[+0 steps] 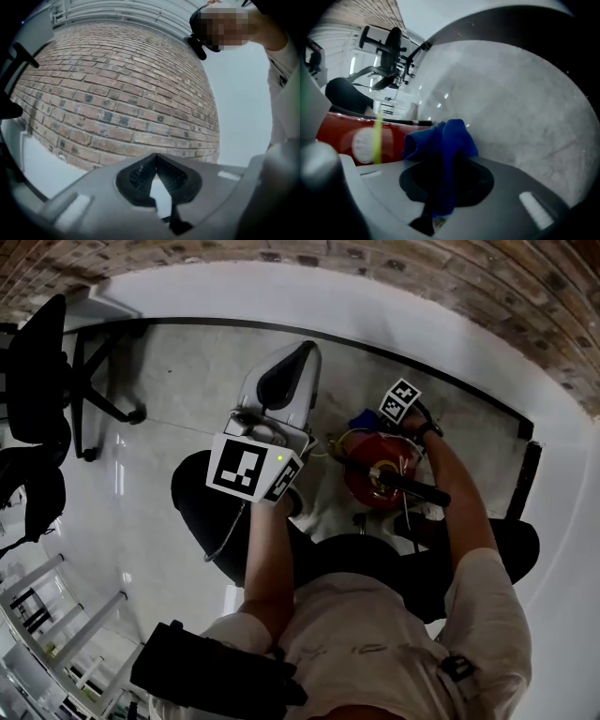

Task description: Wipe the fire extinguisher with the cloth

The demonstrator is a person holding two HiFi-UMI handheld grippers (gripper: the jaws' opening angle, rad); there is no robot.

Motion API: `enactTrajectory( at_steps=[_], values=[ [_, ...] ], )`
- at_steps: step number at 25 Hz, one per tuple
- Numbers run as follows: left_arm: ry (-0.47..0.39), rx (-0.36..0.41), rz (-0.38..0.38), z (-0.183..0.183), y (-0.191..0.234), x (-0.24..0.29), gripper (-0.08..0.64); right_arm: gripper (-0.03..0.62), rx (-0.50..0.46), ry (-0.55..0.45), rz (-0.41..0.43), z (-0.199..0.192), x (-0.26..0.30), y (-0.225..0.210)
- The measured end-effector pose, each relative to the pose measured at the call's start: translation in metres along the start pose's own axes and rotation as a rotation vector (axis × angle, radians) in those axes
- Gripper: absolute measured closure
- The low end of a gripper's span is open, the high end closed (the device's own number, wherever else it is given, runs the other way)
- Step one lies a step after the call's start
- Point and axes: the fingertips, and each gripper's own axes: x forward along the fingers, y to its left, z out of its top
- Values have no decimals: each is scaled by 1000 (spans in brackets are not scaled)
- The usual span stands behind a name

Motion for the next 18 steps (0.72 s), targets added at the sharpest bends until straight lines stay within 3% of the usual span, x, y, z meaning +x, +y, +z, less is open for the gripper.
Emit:
enactTrajectory(
  at_steps=[3,7,10,13,15,18],
  values=[
    [26,1,12,-7,4,-4,560,535,23,-13,-89,-11,29,-34],
    [24,6,9,-6,6,-1,560,532,31,-139,-29,5,2,-23],
    [11,17,-3,-2,5,1,560,532,-63,-318,167,52,-84,56],
    [-11,17,12,5,9,0,560,531,-250,-445,344,92,-192,159],
    [-27,17,15,11,11,-1,560,531,-400,-439,417,100,-249,225],
    [-37,8,13,15,13,-5,560,531,-579,-303,520,84,-291,308]
  ],
)
